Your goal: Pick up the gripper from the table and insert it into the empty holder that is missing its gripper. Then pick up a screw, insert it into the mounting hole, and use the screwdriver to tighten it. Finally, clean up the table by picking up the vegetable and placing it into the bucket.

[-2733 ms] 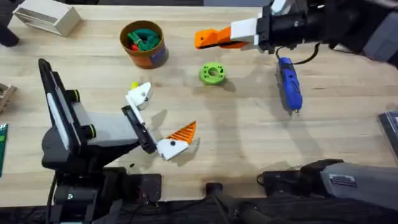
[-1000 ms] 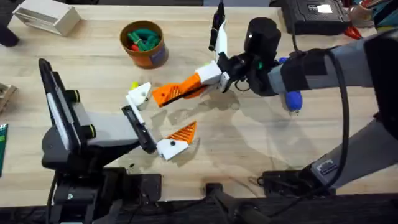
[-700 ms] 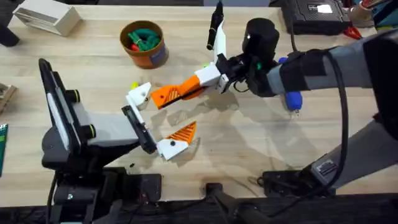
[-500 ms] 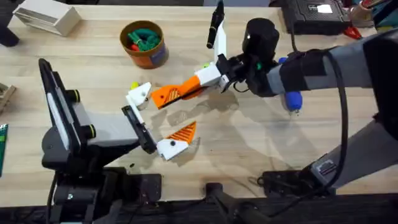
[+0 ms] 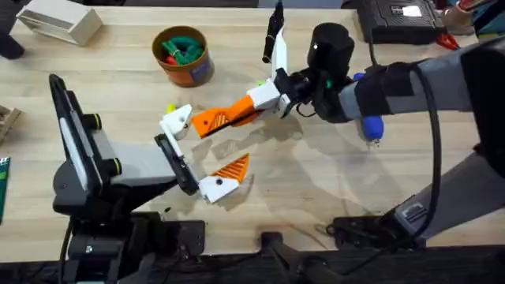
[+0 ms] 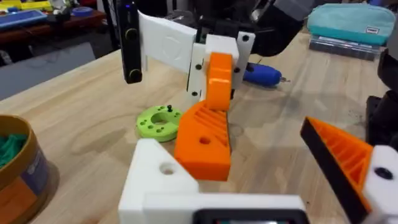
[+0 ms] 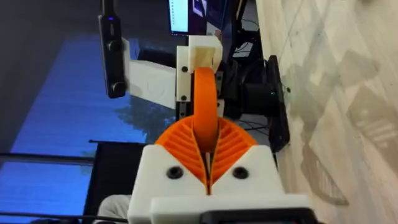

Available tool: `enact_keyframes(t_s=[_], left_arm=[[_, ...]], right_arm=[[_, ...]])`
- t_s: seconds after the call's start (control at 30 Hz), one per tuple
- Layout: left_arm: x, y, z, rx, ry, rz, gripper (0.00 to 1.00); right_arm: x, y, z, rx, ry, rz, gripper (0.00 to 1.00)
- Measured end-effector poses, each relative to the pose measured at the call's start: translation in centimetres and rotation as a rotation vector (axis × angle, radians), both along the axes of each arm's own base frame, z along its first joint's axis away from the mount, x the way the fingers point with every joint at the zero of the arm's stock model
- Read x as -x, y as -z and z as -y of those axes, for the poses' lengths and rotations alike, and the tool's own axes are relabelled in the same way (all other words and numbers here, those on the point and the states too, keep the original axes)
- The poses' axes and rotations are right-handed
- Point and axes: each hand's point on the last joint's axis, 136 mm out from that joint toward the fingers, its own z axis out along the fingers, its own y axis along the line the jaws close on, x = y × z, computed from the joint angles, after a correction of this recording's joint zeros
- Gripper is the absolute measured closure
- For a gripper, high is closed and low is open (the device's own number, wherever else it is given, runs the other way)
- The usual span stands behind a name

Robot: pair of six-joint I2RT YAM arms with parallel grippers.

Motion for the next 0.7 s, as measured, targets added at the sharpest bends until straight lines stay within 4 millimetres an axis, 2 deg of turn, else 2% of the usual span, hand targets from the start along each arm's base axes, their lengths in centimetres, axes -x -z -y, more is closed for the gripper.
enact_keyframes(t_s=[0.7], left_arm=[[0.00,0.00,0.00,0.000,0.000,0.000,0.015]], right_arm=[[0.52,-0.03,-0.42,0.017,-0.018,-0.036,0.983]])
